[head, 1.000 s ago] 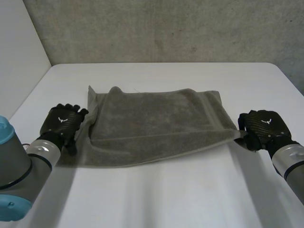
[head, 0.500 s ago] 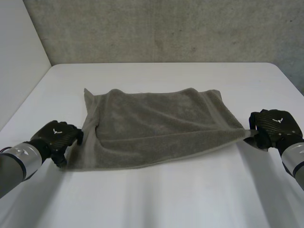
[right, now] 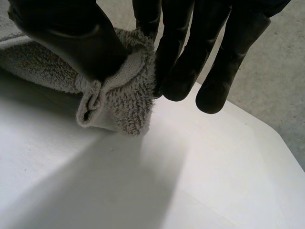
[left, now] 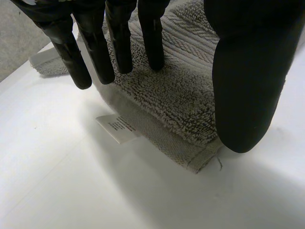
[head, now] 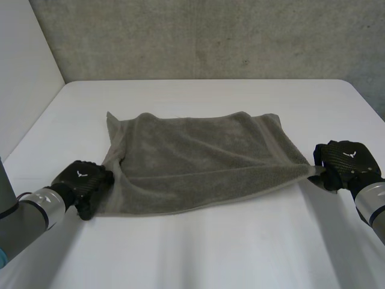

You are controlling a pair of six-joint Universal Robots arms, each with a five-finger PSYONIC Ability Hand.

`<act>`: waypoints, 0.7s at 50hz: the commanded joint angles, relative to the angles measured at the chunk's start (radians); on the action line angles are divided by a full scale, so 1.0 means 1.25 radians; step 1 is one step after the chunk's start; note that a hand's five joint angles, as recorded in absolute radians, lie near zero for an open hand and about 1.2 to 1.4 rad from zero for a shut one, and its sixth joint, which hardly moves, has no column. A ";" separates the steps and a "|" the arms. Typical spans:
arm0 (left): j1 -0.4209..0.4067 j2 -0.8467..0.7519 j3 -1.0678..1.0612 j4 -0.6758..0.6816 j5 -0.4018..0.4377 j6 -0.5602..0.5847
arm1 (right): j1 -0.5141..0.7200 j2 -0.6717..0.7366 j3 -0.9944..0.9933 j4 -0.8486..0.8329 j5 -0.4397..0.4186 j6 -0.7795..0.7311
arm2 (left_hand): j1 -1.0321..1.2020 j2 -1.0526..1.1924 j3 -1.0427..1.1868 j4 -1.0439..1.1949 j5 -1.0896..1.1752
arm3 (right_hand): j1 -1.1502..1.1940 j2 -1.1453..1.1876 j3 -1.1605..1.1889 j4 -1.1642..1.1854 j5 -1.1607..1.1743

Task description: Fold the laundry

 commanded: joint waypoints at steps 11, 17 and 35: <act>-0.008 -0.038 0.016 0.069 -0.002 -0.009 | 0.000 0.001 0.004 0.001 -0.001 -0.001 | 0.217 0.218 0.218 0.219 0.218 | 0.058 0.045 0.043 0.046 0.043; -0.011 -0.051 0.025 0.071 -0.002 -0.009 | 0.000 0.002 0.005 0.002 -0.001 -0.001 | 0.231 0.232 0.232 0.233 0.232 | 0.058 0.045 0.043 0.046 0.043; -0.014 -0.022 0.029 0.074 -0.003 -0.044 | 0.000 0.001 0.006 0.004 -0.001 -0.007 | 0.706 0.707 0.706 0.707 0.706 | 0.058 0.045 0.043 0.046 0.043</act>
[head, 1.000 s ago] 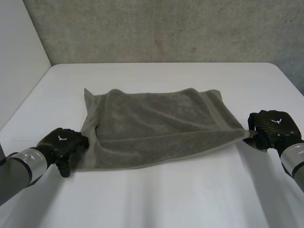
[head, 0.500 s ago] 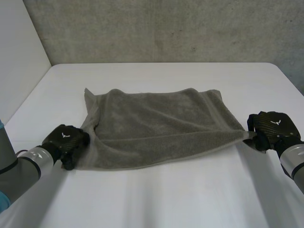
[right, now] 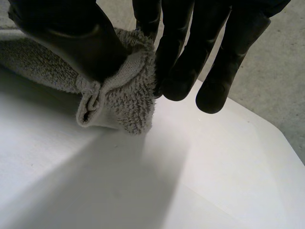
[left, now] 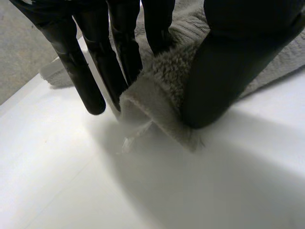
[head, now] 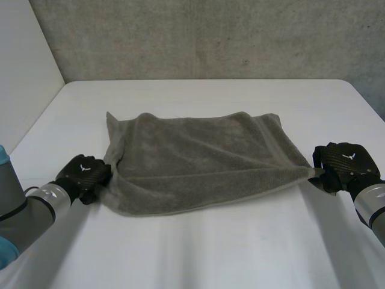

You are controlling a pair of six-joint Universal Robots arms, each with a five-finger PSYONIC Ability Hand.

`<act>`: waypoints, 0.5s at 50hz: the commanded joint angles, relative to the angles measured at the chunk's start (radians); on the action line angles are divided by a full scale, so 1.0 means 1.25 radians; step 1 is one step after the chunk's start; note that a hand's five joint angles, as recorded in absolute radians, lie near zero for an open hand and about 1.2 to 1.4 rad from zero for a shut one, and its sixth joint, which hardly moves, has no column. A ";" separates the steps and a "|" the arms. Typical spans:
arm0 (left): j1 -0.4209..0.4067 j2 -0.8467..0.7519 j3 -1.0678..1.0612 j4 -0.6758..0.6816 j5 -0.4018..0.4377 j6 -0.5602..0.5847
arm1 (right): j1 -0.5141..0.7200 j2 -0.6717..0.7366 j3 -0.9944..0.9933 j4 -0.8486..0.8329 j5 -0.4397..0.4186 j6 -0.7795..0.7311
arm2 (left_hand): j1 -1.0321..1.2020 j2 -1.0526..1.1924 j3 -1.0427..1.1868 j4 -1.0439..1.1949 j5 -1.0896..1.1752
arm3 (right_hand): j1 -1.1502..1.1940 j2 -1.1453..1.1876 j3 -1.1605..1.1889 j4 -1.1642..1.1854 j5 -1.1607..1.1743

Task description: Fold the laundry

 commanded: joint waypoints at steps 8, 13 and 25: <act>0.001 0.076 -0.014 -0.009 -0.005 -0.039 | 0.000 -0.003 0.002 0.001 0.000 -0.003 | 0.311 0.307 0.309 0.306 0.311 | 0.058 0.045 0.040 0.043 0.043; 0.004 0.127 -0.027 -0.015 -0.007 -0.039 | 0.001 -0.009 0.001 0.002 0.000 -0.004 | 0.311 0.307 0.309 0.306 0.311 | 0.058 0.045 0.040 0.043 0.043; 0.020 0.288 -0.074 -0.150 0.000 -0.035 | -0.009 -0.144 -0.097 0.359 -0.113 -0.189 | 0.311 0.307 0.309 0.306 0.311 | 0.058 0.045 0.040 0.043 0.043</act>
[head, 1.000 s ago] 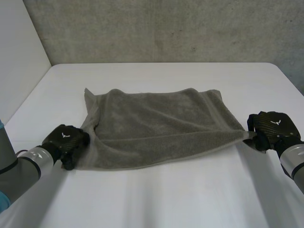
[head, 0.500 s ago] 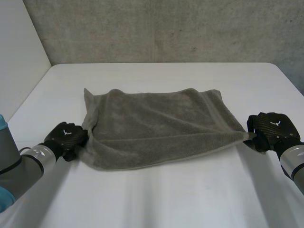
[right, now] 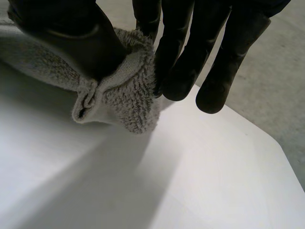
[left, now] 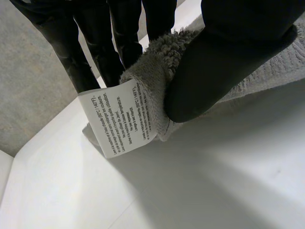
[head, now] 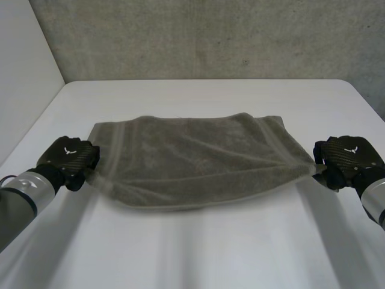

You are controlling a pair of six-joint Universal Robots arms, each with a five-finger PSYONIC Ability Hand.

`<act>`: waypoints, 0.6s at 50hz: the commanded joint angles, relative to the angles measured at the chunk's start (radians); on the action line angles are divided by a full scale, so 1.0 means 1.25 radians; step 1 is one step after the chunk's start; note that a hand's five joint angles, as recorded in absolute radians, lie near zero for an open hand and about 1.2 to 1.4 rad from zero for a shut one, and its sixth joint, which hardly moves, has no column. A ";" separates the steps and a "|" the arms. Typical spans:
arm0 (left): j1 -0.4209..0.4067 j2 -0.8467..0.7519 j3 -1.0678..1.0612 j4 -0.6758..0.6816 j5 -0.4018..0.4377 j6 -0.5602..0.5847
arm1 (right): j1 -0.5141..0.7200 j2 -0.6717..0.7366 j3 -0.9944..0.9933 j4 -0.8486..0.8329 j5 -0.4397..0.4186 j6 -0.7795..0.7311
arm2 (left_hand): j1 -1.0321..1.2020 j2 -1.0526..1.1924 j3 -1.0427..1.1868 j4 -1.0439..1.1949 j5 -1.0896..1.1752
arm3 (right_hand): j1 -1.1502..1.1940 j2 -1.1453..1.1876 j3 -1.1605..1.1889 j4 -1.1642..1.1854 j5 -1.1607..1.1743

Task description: Fold the laundry

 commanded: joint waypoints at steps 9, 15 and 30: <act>0.089 0.186 -0.110 -0.239 0.011 0.010 | -0.103 -0.096 -0.143 0.605 -0.112 -0.497 | 0.174 0.145 0.147 0.143 0.164 | 0.058 0.045 0.040 0.043 0.043; 0.120 0.195 -0.106 -0.304 0.033 0.010 | -0.127 -0.096 -0.175 0.685 -0.125 -0.602 | 0.174 0.145 0.147 0.143 0.164 | 0.058 0.045 0.040 0.043 0.043; 0.048 -0.103 0.187 -0.217 0.030 -0.157 | 0.051 0.252 -0.522 0.582 -0.049 -0.440 | 0.174 0.145 0.147 0.143 0.164 | 0.058 0.045 0.040 0.043 0.043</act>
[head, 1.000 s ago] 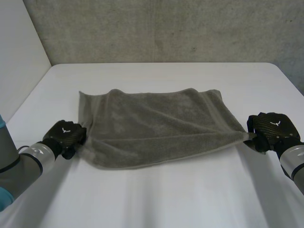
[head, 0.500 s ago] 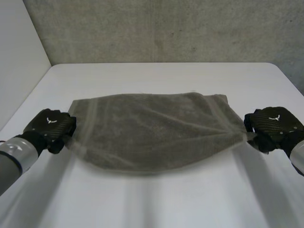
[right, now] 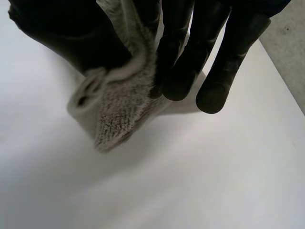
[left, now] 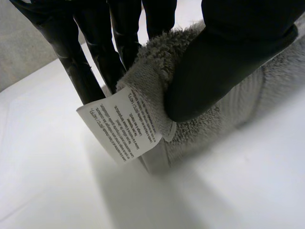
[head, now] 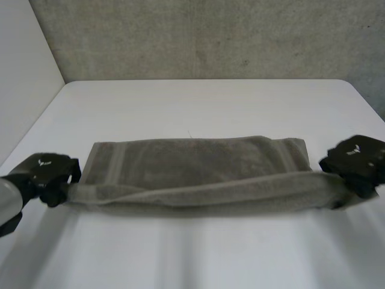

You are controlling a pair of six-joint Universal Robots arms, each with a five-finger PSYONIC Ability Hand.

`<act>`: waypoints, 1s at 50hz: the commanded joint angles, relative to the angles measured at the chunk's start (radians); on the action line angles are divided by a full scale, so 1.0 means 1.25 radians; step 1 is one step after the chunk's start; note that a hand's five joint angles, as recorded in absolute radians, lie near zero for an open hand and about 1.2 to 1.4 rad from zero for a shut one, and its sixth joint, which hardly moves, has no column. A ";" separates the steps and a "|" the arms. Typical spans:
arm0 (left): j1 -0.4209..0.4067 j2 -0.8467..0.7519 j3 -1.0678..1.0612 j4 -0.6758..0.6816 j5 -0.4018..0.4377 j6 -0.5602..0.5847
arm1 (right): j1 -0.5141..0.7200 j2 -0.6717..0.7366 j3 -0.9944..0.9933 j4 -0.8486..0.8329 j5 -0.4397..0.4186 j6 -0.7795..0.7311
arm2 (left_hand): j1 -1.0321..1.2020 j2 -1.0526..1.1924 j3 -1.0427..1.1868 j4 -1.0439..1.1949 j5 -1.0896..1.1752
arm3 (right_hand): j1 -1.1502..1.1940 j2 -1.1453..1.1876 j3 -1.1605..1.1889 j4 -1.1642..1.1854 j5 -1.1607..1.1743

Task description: Fold the laundry

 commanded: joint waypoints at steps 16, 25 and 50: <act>-0.115 -0.531 0.562 0.093 -0.129 -0.328 | 0.211 0.445 -0.414 -0.315 0.208 0.198 | 0.174 0.145 0.147 0.143 0.164 | 0.050 0.042 0.040 0.043 0.039; -0.136 -0.607 0.633 0.098 -0.163 -0.324 | 0.231 0.564 -0.539 -0.319 0.275 0.193 | 0.174 0.145 0.147 0.143 0.164 | 0.050 0.042 0.040 0.043 0.039; -0.148 -0.553 0.615 0.114 -0.193 -0.326 | 0.236 0.523 -0.588 -0.376 0.359 0.254 | -0.791 -0.820 -0.818 -0.822 -0.801 | -0.927 -0.935 -0.938 -0.935 -0.939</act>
